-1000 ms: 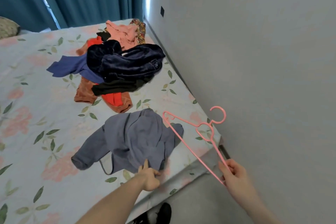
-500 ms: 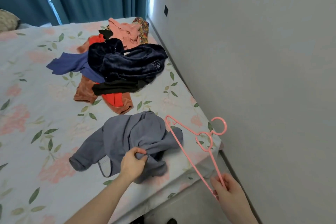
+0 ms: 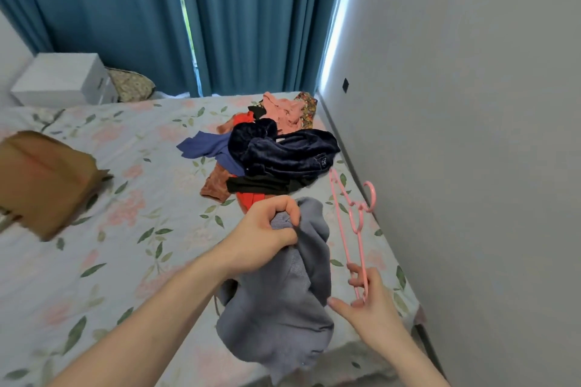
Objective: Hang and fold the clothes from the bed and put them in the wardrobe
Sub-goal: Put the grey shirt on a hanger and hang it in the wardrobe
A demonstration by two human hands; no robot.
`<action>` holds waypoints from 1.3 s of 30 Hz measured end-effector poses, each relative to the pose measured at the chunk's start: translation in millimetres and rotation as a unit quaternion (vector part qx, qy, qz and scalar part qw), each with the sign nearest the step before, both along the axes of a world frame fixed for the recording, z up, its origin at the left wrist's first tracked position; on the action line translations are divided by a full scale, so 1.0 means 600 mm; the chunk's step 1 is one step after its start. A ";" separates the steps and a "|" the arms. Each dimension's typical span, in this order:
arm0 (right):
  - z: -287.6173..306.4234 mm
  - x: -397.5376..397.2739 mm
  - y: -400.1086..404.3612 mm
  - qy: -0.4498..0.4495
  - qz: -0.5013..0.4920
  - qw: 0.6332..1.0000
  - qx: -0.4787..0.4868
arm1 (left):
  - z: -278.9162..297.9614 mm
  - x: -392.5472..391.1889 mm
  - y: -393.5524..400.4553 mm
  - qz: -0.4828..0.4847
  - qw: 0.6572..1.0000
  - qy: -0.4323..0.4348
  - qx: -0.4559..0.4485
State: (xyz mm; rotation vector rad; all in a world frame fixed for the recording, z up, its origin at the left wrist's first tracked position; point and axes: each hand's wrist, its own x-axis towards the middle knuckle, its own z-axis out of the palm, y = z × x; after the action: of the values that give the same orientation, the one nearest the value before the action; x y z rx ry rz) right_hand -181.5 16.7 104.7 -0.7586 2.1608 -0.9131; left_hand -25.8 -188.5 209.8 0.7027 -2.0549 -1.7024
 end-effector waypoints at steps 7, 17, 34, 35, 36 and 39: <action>0.016 -0.040 -0.068 -0.009 0.084 0.995 -0.059 | 0.086 0.008 0.036 -0.001 0.997 0.009 -0.079; 0.190 -0.163 -0.139 -0.200 0.183 0.927 -0.259 | -0.033 0.045 0.040 0.152 0.932 -0.267 -0.190; 0.072 -0.181 -0.070 0.051 0.320 0.941 -0.095 | 0.010 -0.009 0.078 0.502 0.855 -0.089 0.093; 0.068 -0.167 -0.062 0.022 0.354 0.930 -0.100 | 0.023 -0.015 0.076 0.520 0.842 -0.053 0.134; 0.066 -0.153 -0.054 -0.006 0.391 0.915 -0.102 | 0.036 -0.021 0.075 0.536 0.825 -0.013 0.176; 0.073 -0.121 -0.043 -0.086 0.480 0.870 -0.076 | 0.067 -0.032 0.075 0.546 0.787 0.083 0.275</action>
State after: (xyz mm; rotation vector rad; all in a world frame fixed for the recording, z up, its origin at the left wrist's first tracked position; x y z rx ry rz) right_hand -254.3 -8.9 148.3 -1.5541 1.2663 -0.5618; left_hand -45.0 -143.4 249.8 1.4630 -0.6277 -1.4559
